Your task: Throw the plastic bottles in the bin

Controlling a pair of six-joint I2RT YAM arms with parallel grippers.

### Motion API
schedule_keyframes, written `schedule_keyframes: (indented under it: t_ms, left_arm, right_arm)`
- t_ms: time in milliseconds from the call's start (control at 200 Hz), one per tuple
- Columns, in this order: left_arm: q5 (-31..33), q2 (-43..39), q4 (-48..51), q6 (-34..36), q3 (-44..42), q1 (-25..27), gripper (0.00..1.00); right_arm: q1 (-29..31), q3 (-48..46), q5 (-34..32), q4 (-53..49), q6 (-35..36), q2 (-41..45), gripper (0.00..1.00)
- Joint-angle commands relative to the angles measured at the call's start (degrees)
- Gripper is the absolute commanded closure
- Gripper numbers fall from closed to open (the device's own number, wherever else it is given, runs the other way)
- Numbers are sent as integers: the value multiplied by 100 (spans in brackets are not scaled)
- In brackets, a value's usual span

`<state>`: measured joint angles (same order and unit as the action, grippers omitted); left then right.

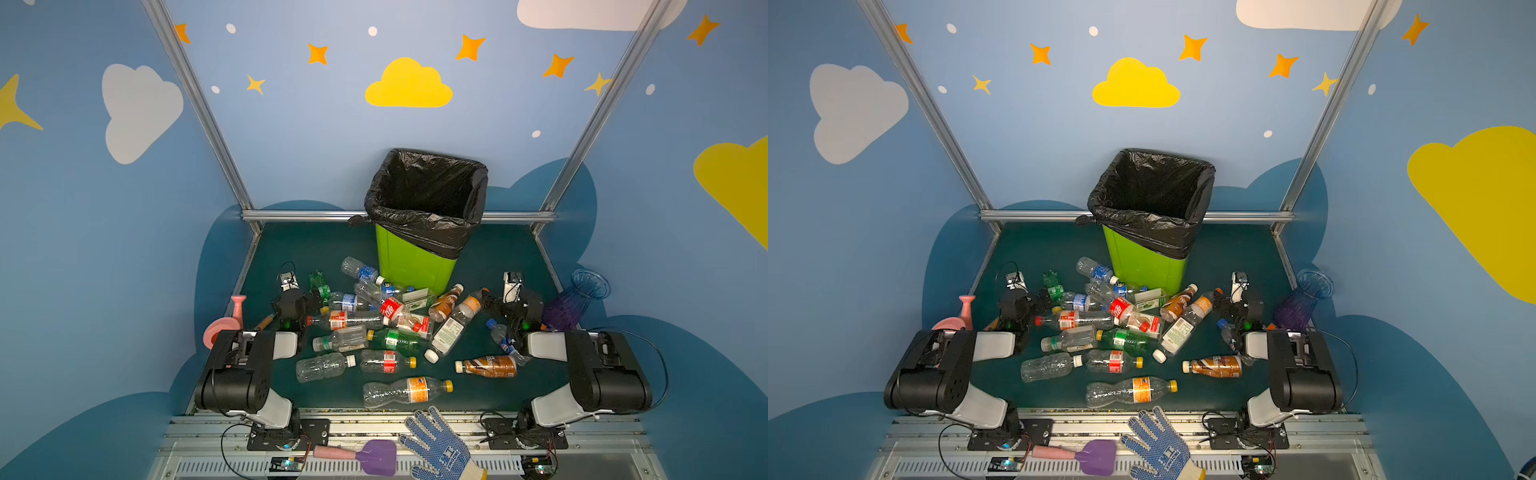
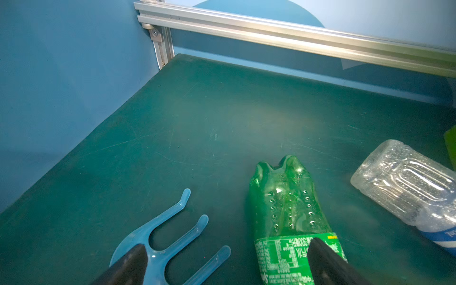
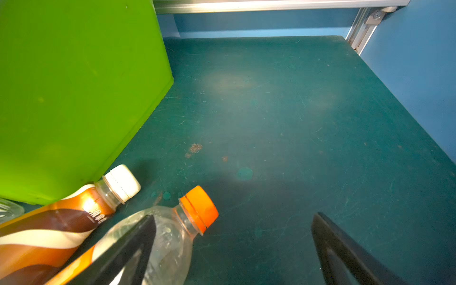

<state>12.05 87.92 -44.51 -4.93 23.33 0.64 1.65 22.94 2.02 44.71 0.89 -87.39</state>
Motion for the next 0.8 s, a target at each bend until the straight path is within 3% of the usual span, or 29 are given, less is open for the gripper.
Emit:
schedule_keyframes:
  t_ms: [0,796]
  left_arm:
    - [-36,-47,32,-43,15,-29,0]
    - [-36,-52,30,-43,14,-18,0]
  right_arm:
    - [2,103,35,-85,-14,94,2]
    - [-29,97,97,-87,-27,86,2]
